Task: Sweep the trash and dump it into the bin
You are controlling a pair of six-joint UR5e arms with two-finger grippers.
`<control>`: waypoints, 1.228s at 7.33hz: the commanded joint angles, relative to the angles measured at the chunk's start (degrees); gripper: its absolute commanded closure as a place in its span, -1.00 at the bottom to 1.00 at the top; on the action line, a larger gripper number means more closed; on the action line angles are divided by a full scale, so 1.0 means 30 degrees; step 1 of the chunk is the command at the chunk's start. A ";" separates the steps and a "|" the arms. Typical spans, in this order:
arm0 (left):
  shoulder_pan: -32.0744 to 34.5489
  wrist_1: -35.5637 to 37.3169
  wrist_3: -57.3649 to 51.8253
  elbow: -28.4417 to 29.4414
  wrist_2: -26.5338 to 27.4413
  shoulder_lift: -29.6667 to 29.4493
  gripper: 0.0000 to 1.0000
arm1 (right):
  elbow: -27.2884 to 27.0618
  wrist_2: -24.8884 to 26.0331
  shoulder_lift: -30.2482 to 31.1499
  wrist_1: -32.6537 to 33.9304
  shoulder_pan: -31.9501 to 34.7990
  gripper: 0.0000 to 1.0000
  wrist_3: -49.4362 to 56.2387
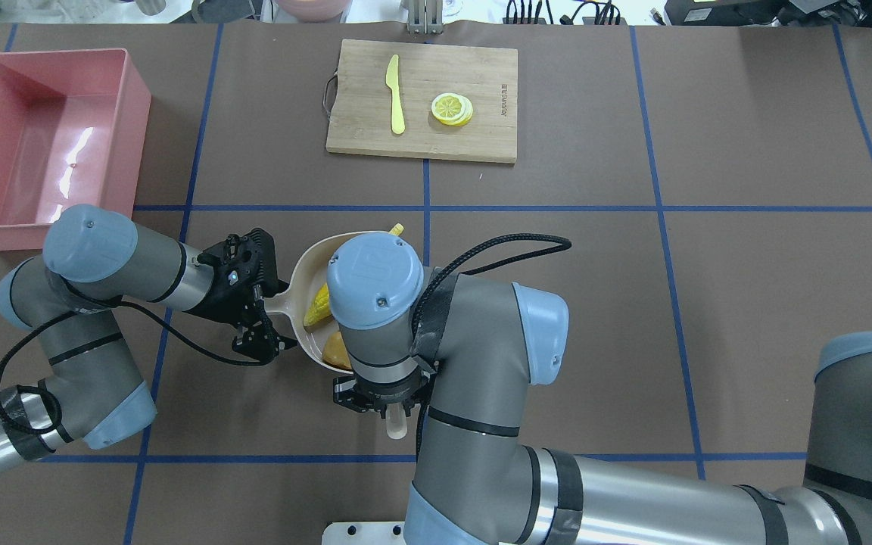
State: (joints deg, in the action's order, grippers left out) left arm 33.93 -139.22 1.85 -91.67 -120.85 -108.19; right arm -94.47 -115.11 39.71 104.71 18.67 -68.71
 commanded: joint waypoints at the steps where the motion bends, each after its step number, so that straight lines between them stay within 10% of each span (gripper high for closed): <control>1: 0.0000 0.0000 0.0000 0.0001 0.0000 0.0000 -0.95 | 0.0290 -0.0067 -0.0547 0.0078 -0.0218 1.00 0.0079; 5: 0.0000 0.0000 0.0000 0.0001 0.0000 0.0000 -0.94 | -0.2887 -0.0361 -0.1111 0.5568 0.0889 1.00 0.1627; 9: 0.0029 0.0000 0.0000 -0.0087 0.0000 0.0000 -0.26 | -0.4953 -0.1562 0.4448 0.5183 0.5600 1.00 0.6370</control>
State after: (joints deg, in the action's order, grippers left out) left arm 34.00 -139.22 1.85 -91.88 -120.85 -108.19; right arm -108.55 -118.75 48.03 121.75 30.63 -53.71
